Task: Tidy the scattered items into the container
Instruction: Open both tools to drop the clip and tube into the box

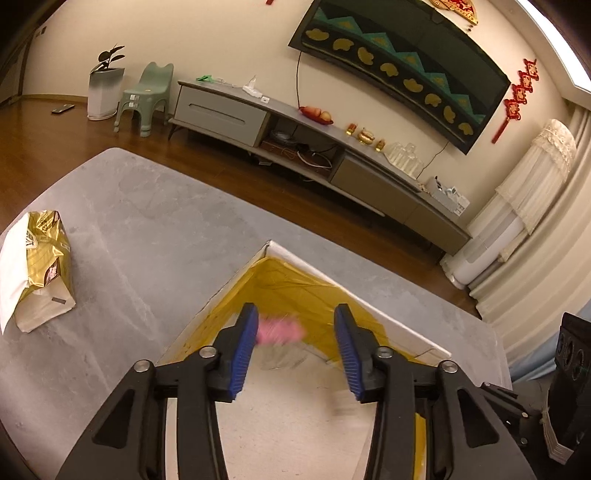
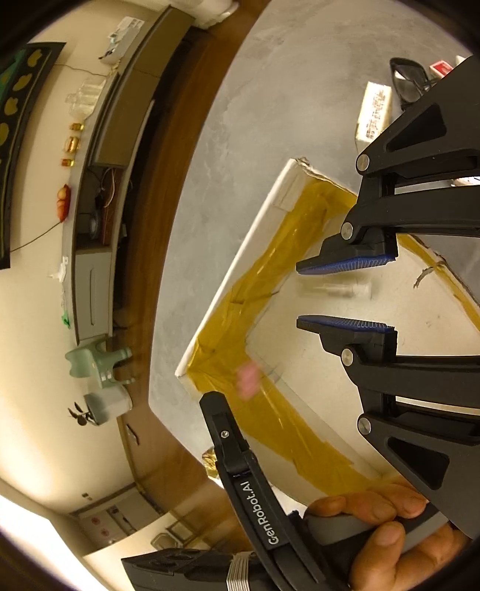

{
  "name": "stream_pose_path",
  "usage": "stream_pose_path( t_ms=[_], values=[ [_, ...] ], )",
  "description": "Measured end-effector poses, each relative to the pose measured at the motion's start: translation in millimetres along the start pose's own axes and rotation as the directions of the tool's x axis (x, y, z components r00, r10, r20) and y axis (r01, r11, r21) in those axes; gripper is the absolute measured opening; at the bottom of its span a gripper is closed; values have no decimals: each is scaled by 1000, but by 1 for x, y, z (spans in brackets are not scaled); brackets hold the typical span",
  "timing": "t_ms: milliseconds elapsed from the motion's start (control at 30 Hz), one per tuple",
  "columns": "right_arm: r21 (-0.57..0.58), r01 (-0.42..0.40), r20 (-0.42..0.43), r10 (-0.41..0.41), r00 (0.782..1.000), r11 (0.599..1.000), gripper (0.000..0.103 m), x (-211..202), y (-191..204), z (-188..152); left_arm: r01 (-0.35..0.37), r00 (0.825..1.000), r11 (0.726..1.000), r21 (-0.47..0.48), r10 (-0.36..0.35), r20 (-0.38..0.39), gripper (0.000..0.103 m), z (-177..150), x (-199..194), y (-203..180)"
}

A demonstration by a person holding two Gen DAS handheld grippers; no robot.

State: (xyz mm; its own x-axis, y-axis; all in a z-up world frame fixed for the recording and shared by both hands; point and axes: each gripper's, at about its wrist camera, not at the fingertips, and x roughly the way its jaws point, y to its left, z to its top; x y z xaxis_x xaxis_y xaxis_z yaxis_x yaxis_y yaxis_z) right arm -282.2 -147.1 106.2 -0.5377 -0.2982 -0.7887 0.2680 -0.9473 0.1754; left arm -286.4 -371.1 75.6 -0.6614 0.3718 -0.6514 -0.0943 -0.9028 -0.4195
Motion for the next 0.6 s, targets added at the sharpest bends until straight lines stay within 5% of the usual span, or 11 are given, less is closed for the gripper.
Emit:
stream_pose_path(
  t_ms=[600],
  values=[
    [-103,-174,126,186,974,979,25,-91,7,-79,33,999,995,90,-33,-5,45,-11,-20,-26]
  ],
)
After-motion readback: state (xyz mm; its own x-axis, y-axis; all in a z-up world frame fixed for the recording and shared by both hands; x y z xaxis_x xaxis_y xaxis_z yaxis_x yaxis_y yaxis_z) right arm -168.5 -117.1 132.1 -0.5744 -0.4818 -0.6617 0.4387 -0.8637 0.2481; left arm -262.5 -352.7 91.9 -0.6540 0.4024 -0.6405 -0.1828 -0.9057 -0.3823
